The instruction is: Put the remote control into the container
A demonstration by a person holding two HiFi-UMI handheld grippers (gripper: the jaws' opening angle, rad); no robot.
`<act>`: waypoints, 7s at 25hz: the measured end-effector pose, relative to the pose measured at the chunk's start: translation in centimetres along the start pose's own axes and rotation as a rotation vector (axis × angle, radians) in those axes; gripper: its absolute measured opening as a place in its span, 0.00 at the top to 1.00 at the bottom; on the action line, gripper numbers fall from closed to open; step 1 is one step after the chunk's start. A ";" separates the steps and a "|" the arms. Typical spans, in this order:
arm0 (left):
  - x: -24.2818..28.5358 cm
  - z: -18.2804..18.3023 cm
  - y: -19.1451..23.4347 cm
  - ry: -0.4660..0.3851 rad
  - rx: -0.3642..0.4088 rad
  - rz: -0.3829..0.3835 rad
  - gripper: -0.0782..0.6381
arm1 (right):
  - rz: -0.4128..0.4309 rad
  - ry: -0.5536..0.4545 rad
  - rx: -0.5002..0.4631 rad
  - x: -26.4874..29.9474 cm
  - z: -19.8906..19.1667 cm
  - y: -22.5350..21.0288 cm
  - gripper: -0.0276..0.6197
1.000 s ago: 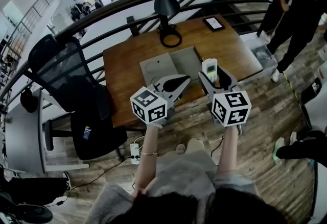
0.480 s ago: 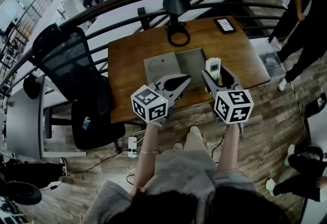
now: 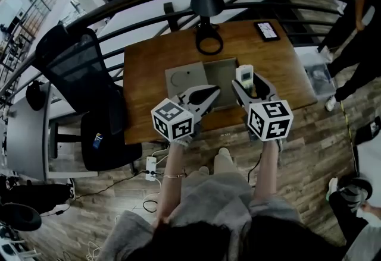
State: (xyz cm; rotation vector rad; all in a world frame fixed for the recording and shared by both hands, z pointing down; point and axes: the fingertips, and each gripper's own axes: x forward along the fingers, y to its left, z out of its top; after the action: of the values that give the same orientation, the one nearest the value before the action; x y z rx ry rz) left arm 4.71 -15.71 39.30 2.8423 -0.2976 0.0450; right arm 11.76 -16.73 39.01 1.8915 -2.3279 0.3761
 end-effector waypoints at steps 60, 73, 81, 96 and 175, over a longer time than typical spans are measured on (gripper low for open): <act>5.5 -10.3 14.2 0.185 -0.290 0.227 0.89 | 0.218 0.582 -0.020 18.6 -15.5 -4.8 0.57; 5.5 -11.1 15.4 0.215 -0.310 0.240 0.89 | 0.217 0.670 -0.121 20.2 -18.3 -4.5 0.57; 5.4 -11.5 15.6 0.222 -0.321 0.257 0.89 | 0.213 0.719 -0.124 20.6 -19.8 -5.0 0.57; 5.2 -11.6 16.0 0.225 -0.329 0.278 0.89 | 0.192 0.834 -0.143 20.0 -22.4 -5.0 0.57; 5.1 -3.6 8.0 0.081 -0.108 0.084 0.89 | 0.381 0.097 0.046 11.3 -3.1 -1.6 0.91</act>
State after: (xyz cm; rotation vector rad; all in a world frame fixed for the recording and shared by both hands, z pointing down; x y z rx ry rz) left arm 8.02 -23.26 45.26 2.7114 -0.3893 0.1563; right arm 10.71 -26.90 45.00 1.4014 -2.6262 0.5470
